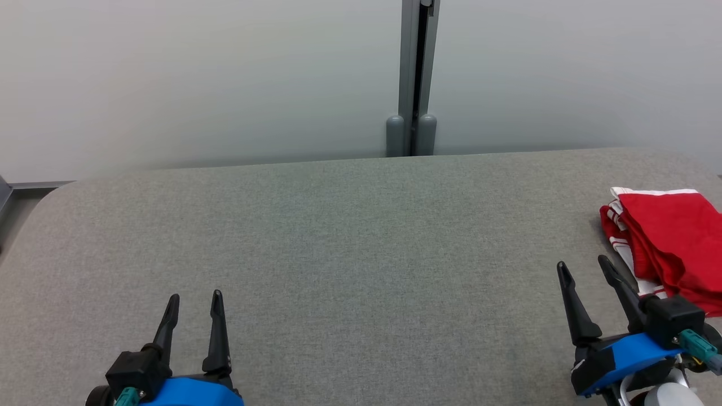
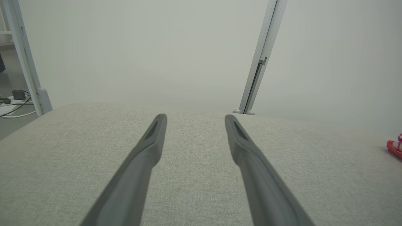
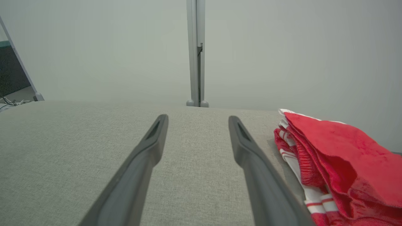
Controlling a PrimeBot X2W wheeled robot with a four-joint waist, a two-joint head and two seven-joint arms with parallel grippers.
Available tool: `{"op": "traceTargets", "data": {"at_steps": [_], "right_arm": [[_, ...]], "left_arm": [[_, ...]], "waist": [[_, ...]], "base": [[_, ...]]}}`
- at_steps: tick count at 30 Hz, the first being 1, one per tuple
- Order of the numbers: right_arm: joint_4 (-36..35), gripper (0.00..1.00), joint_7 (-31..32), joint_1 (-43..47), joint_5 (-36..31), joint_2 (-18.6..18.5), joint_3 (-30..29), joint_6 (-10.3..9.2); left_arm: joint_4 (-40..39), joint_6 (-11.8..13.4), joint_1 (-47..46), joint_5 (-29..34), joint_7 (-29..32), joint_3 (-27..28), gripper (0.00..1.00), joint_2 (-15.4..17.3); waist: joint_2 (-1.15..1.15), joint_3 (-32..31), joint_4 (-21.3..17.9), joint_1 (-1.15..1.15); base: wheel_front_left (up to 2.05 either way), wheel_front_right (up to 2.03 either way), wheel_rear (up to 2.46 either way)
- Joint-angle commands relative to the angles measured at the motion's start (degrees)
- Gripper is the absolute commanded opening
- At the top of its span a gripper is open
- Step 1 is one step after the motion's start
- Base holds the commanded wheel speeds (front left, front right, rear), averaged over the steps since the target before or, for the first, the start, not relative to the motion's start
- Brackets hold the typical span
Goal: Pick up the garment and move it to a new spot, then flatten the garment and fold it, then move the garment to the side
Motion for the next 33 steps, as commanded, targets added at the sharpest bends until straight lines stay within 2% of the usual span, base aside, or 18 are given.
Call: {"op": "traceTargets", "data": {"at_steps": [1, 13, 33], "right_arm": [[-0.62, 1.00, 0.09, 0.84, -0.44, 0.19, -0.22, 0.01], [-5.39, 1.00, 3.10, 3.67, -2.51, 1.79, -2.34, 0.01], [-5.49, 1.00, 3.76, 4.21, -1.90, 2.49, -1.72, 0.01]], "left_arm": [[0.09, -0.14, 0.19, -0.26, -0.23, -0.04, 1.00, 0.07], [2.28, -0.95, -0.31, -0.40, -0.22, 1.12, 1.00, -0.41], [4.47, -1.64, -1.36, 0.78, -0.23, 1.66, 1.00, -0.17]], "waist": [[0.00, 0.02, 0.15, 0.01], [0.00, 0.17, 0.14, 0.01], [0.00, 0.22, -0.10, 0.01]], "base": [[0.00, 0.00, 0.00], [0.00, 0.00, 0.00], [0.00, 0.00, 0.00]]}}
